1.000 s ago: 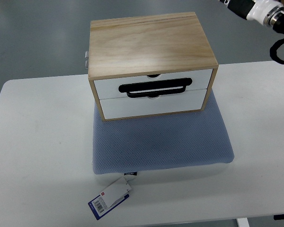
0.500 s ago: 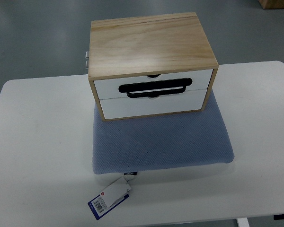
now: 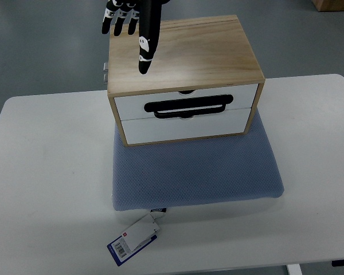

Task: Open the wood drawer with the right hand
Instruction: 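Move the right hand down to the upper drawer's black handle, then hook the right hand fingers around the upper drawer's black handle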

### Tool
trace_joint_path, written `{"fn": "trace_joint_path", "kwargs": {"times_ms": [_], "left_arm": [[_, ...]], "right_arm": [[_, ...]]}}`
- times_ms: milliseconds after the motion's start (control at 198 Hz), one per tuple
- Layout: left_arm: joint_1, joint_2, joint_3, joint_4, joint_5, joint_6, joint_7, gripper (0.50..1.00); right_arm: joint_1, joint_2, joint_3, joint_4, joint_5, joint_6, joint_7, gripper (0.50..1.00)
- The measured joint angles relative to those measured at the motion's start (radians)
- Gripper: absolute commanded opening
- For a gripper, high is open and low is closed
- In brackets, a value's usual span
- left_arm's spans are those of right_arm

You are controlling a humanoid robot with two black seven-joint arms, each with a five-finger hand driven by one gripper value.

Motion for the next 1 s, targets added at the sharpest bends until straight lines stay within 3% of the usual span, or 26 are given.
{"fn": "trace_joint_path", "kwargs": {"times_ms": [212,470,1000], "left_arm": [[-0.001,0.000,0.000,0.000,0.000,0.001,0.000,1.000],[-0.001,0.000,0.001,0.001,0.000,0.001,0.000,1.000],[-0.001,0.000,0.002,0.001,0.000,0.001,0.000,1.000]], "right_arm": [[-0.038,0.024,-0.100,0.122,0.086,-0.108,-0.030,0.942],[-0.116,0.025,-0.132,0.136,0.094,-0.181,-0.037,0.944],[-0.202,0.023,-0.163,0.135,0.079,-0.245,-0.064,0.944]]}}
